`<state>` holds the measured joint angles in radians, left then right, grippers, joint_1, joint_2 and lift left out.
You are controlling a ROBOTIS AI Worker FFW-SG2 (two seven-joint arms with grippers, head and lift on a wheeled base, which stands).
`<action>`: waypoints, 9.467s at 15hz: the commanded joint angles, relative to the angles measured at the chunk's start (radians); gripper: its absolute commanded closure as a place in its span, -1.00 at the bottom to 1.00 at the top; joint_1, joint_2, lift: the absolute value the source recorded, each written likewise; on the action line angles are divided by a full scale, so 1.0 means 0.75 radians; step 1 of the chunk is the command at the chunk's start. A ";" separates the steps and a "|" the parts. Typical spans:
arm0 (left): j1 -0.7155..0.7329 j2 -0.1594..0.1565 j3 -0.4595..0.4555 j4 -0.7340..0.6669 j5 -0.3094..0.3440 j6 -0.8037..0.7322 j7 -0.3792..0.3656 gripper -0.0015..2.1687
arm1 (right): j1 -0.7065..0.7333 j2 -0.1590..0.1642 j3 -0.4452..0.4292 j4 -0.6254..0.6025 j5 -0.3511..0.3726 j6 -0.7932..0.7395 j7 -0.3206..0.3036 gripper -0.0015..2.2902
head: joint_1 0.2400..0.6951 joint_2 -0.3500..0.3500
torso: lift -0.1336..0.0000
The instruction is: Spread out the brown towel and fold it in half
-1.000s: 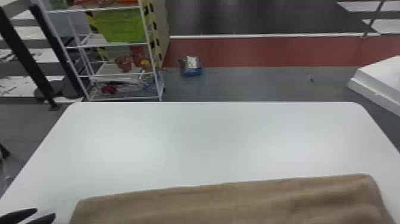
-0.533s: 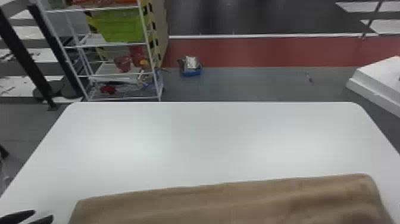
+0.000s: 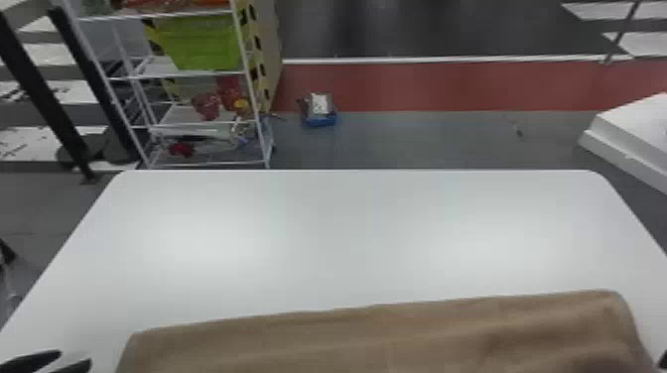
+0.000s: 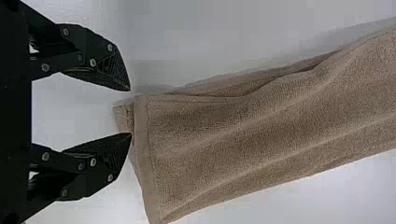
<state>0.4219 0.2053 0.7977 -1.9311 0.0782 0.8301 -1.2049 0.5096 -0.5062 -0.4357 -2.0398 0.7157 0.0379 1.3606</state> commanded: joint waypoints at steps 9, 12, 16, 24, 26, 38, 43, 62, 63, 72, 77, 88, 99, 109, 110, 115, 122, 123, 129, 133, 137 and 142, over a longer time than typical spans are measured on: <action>0.002 0.000 0.002 0.008 0.000 -0.020 -0.001 -0.98 | -0.056 -0.010 0.057 0.024 -0.001 0.035 0.009 -0.15 | 1.00 0.24 | -0.85; 0.002 0.000 0.000 0.010 0.000 -0.024 -0.001 -0.98 | -0.058 -0.012 0.057 0.026 -0.005 0.051 0.009 -0.15 | 1.00 0.24 | -0.85; 0.002 0.000 0.000 0.010 0.000 -0.028 -0.001 -0.98 | -0.060 -0.014 0.061 0.024 -0.007 0.145 0.009 -0.07 | 1.00 0.23 | -0.85; 0.002 0.000 0.002 0.012 0.000 -0.028 0.001 -0.98 | -0.066 -0.022 0.096 0.012 -0.030 0.206 0.009 -0.42 | 1.00 0.21 | -0.85; 0.002 0.000 0.006 0.016 0.000 -0.036 0.001 -0.98 | -0.088 -0.022 0.125 0.024 -0.011 0.202 0.009 -0.41 | 1.00 0.23 | -0.85; 0.002 0.000 0.004 0.016 0.000 -0.040 0.001 -0.98 | -0.107 -0.039 0.143 0.049 -0.020 0.210 0.009 -0.10 | 1.00 0.26 | -0.85; 0.002 0.002 0.006 0.018 0.000 -0.040 0.001 -0.98 | -0.117 -0.051 0.080 -0.011 -0.155 0.268 0.009 -0.10 | 1.00 0.28 | -0.85; 0.000 0.002 0.002 0.018 0.000 -0.056 0.005 -0.98 | -0.205 -0.033 -0.031 0.000 -0.285 0.660 0.009 -0.45 | 1.00 0.07 | -0.85; 0.000 0.002 0.006 0.022 0.000 -0.056 0.005 -0.98 | -0.197 -0.037 -0.024 0.002 -0.263 0.660 0.009 -0.45 | 1.00 0.07 | -0.85; 0.000 0.011 0.002 0.026 0.010 -0.060 0.005 -0.98 | -0.364 -0.020 0.053 0.218 -0.263 0.664 0.009 -0.44 | 1.00 0.01 | -0.85; 0.000 0.011 0.006 0.022 0.010 -0.060 0.001 -0.98 | -0.481 0.006 0.121 0.331 -0.261 0.669 0.009 -0.44 | 1.00 0.06 | -0.85; 0.006 0.009 0.014 0.028 0.012 -0.060 0.001 -0.98 | -0.561 0.010 0.108 0.445 -0.375 0.701 0.009 0.03 | 1.00 0.12 | -0.85; 0.010 0.011 0.020 0.033 0.018 -0.065 0.001 -0.98 | -0.628 0.025 0.108 0.527 -0.529 0.906 0.009 -0.45 | 1.00 0.08 | -0.85; 0.012 0.013 0.029 0.035 0.023 -0.069 0.001 -0.98 | -0.669 0.018 0.008 0.531 -0.617 0.857 0.009 0.42 | 1.00 0.16 | -0.85; 0.012 0.013 0.027 0.035 0.023 -0.073 0.003 -0.98 | -0.663 0.018 0.008 0.535 -0.605 0.857 0.009 0.42 | 1.00 0.13 | -0.85; 0.012 0.013 0.023 0.037 0.027 -0.077 0.003 -0.98 | -0.645 0.039 0.129 0.591 -0.396 0.689 0.009 0.42 | 1.00 0.10 | -0.85; 0.012 0.011 0.051 0.035 0.039 -0.077 -0.001 -0.98 | -0.620 0.037 0.023 0.488 -0.416 0.804 0.009 -0.86 | 1.00 0.10 | -0.85; 0.012 0.011 0.047 0.033 0.039 -0.077 -0.001 -0.98 | -0.612 0.041 0.004 0.460 -0.455 0.824 0.009 -0.85 | 1.00 0.08 | -0.85; 0.008 0.009 0.051 0.030 0.039 -0.077 -0.007 -0.98 | -0.669 0.080 0.033 0.445 -0.537 1.004 0.009 -0.84 | 1.00 0.07 | -0.85; 0.018 0.000 0.061 0.020 0.072 -0.077 -0.019 -0.98 | -0.669 0.104 0.108 0.357 -0.504 0.992 0.009 -0.84 | 1.00 0.23 | -0.85; 0.047 -0.020 0.041 -0.047 0.108 -0.040 -0.060 -0.98 | -0.651 0.158 0.160 0.380 -0.365 0.812 0.009 -0.84 | 1.00 0.29 | -0.85; 0.047 -0.018 0.045 -0.043 0.106 -0.040 -0.056 -0.98 | -0.675 0.145 0.278 0.468 -0.191 0.816 0.009 -0.84 | 1.00 0.27 | -0.85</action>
<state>0.4571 0.1916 0.8287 -1.9657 0.1581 0.8000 -1.2470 0.0080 -0.3930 -0.2449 -1.7065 0.5491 0.6479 1.3606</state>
